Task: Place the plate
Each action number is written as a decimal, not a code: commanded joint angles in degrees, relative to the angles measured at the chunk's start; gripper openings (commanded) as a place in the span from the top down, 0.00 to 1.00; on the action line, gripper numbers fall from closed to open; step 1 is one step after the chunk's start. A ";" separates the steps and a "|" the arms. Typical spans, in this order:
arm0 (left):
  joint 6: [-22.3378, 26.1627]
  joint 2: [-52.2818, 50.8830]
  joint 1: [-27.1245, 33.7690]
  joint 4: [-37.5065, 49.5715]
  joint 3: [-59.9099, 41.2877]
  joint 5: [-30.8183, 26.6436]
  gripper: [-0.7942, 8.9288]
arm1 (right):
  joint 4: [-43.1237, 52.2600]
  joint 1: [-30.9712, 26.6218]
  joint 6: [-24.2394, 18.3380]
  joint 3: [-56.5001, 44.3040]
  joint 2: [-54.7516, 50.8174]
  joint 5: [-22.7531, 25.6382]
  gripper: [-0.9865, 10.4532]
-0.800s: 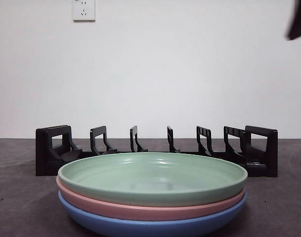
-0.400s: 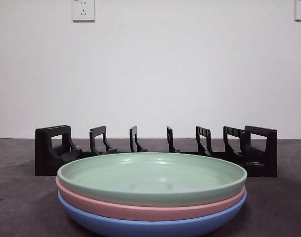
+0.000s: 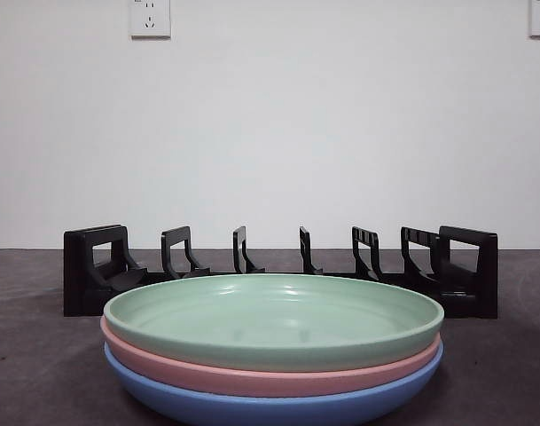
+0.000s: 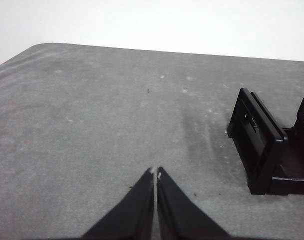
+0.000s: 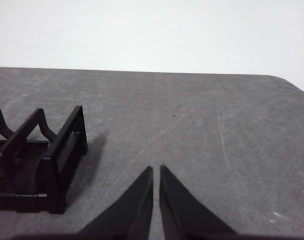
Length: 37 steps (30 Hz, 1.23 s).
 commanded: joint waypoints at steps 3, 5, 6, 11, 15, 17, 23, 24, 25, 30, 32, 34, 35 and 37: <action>-0.07 -0.11 0.00 -0.37 -1.05 0.04 0.91 | 1.86 0.04 1.20 -0.24 0.00 0.11 0.89; -0.07 -0.11 0.00 -0.37 -1.05 0.04 0.91 | 2.29 0.04 1.20 -0.22 0.00 0.11 0.90; -0.07 -0.11 0.00 -0.37 -1.05 0.04 0.91 | 2.38 0.04 1.20 -0.22 0.00 0.11 0.90; -0.07 -0.11 0.00 -0.37 -1.05 0.04 0.91 | 2.38 0.04 1.20 -0.22 0.00 0.11 0.90; -0.07 -0.11 0.00 -0.37 -1.05 0.04 0.91 | 2.38 0.04 1.20 -0.22 0.00 0.11 0.90; -0.07 -0.11 0.00 -0.37 -1.05 0.04 0.91 | 2.38 0.04 1.20 -0.22 0.00 0.11 0.89; -0.07 -0.11 0.00 -0.37 -1.05 0.04 0.91 | 2.38 0.04 1.20 -0.22 0.00 0.11 0.90; -0.07 -0.11 0.00 -0.37 -1.05 0.04 0.91 | 2.38 0.04 1.20 -0.22 0.00 0.11 0.89; -0.07 -0.11 0.00 -0.37 -1.05 0.04 0.91 | 2.38 0.04 1.20 -0.22 0.00 0.11 0.89; -0.07 -0.11 0.00 -0.37 -1.05 0.04 0.91 | 2.38 0.04 1.20 -0.22 0.00 0.11 0.89; -0.09 -0.11 0.00 -0.37 -1.05 0.04 0.91 | 2.38 0.04 1.20 -0.22 0.00 0.11 0.90; -0.07 -0.11 0.00 -0.37 -1.05 0.04 0.91 | 2.38 0.04 1.20 -0.22 0.00 0.11 0.89; -0.07 -0.11 0.00 -0.37 -1.05 0.04 0.91 | 2.38 0.04 1.20 -0.22 0.00 0.11 0.90; -0.07 -0.11 0.00 -0.37 -1.05 0.04 0.91 | 2.38 0.04 1.20 -0.22 0.00 0.11 0.90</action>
